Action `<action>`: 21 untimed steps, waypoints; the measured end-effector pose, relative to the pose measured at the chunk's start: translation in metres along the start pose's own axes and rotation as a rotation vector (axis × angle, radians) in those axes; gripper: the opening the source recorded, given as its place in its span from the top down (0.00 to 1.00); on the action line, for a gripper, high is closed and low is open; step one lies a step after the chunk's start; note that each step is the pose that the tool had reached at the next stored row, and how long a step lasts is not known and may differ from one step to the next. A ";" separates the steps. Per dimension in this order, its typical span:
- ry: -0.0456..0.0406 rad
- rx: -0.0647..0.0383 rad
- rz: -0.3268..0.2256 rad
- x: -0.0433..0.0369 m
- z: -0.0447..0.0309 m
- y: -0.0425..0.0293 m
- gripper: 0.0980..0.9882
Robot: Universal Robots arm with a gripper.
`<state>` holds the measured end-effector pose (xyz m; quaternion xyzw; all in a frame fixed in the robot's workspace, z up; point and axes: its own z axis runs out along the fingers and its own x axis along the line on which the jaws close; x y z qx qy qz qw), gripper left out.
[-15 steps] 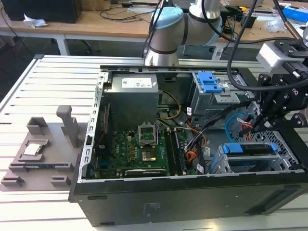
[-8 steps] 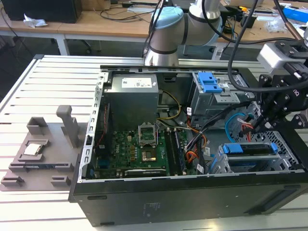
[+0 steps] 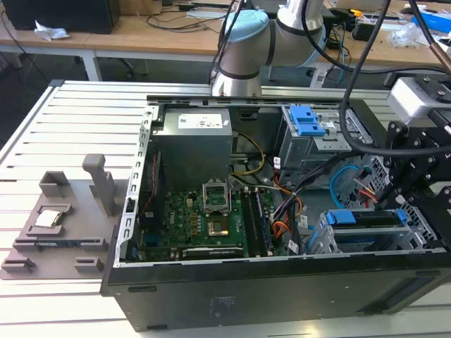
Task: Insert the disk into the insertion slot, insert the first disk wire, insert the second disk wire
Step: 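Insert the first disk wire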
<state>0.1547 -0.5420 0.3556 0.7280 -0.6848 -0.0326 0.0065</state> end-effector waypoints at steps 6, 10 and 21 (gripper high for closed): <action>-0.0030 0.001 0.058 0.0005 0.0080 -0.0034 0.93; -0.0030 0.001 0.058 0.0006 0.0107 -0.0036 0.93; -0.0030 0.001 0.058 0.0010 0.0168 -0.0062 0.93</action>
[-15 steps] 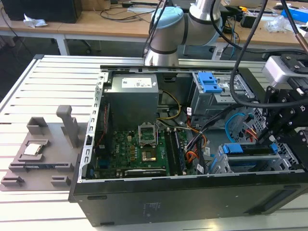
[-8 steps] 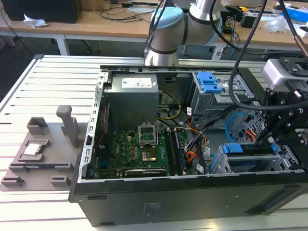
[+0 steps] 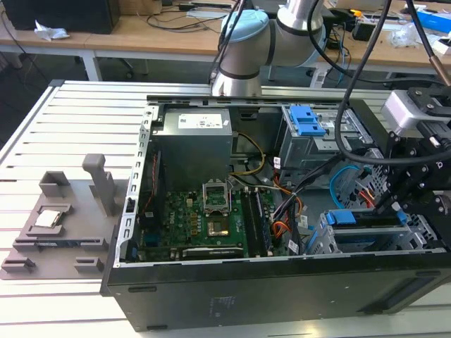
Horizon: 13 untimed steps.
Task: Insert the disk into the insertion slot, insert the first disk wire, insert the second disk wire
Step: 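Insert the first disk wire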
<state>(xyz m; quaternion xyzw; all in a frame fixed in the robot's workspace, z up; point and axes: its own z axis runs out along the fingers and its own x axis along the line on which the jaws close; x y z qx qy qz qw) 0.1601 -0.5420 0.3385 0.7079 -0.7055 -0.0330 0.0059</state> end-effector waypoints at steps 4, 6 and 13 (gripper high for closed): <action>-0.0010 0.000 0.000 0.0000 0.0005 -0.0002 0.91; -0.0001 0.000 0.000 0.0000 -0.0007 -0.0001 0.84; 0.0000 0.000 0.000 -0.0030 -0.0259 0.0014 0.93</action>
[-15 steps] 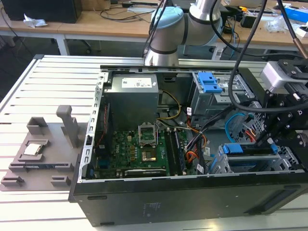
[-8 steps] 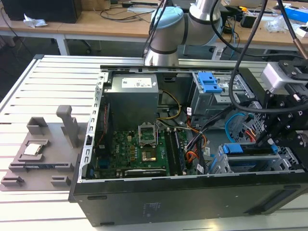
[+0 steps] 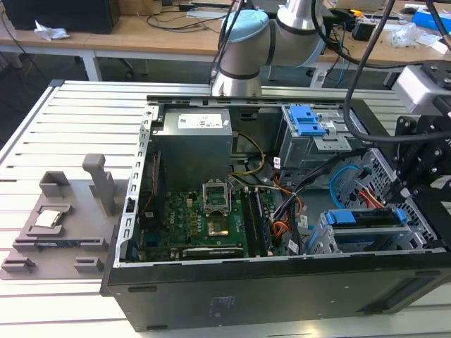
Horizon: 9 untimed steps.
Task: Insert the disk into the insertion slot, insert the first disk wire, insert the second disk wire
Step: 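Insert the first disk wire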
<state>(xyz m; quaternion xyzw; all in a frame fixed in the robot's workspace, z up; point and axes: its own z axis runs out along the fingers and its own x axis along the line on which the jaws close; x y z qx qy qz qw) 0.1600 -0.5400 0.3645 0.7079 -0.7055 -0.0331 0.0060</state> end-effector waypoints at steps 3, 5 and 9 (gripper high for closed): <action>0.0000 0.000 0.000 -0.0015 -0.0091 0.0006 0.99; -0.0004 0.000 0.000 -0.0015 -0.0098 0.0006 0.99; -0.0003 0.000 0.000 -0.0016 -0.0100 0.0006 0.99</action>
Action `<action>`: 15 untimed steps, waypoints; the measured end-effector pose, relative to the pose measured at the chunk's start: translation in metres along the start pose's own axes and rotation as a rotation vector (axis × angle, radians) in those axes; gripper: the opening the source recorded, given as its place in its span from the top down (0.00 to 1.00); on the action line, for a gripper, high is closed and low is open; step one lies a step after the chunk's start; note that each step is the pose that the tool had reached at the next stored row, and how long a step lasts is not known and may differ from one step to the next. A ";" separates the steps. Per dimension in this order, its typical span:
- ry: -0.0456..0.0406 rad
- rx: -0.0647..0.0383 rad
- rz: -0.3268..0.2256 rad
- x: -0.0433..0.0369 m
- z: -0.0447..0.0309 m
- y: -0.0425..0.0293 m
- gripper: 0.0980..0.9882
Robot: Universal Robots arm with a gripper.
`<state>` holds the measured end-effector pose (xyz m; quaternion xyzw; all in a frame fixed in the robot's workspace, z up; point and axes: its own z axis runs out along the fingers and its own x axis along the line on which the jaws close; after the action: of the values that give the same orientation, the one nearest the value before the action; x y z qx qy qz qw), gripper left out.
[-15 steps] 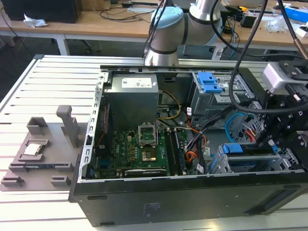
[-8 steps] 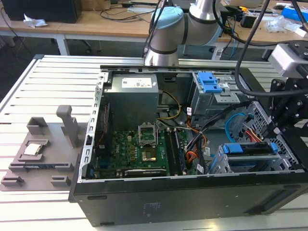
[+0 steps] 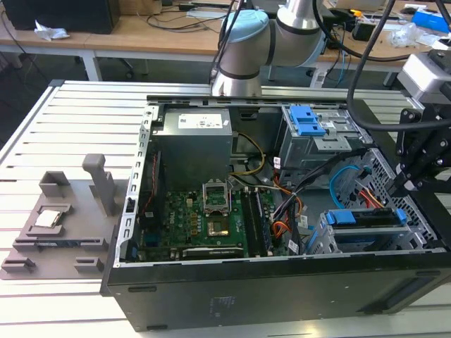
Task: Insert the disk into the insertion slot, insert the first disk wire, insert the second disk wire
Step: 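Insert the first disk wire, then insert the second disk wire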
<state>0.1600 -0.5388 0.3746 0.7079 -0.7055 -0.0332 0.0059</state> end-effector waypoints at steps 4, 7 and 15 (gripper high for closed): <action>-0.0001 0.000 0.000 0.0000 0.0000 0.0000 0.99; -0.0002 0.000 0.000 0.0000 0.0000 0.0000 0.99; -0.0007 0.000 0.000 -0.0091 0.0004 -0.0001 0.77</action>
<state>0.1600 -0.5297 0.3746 0.7079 -0.7055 -0.0334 0.0056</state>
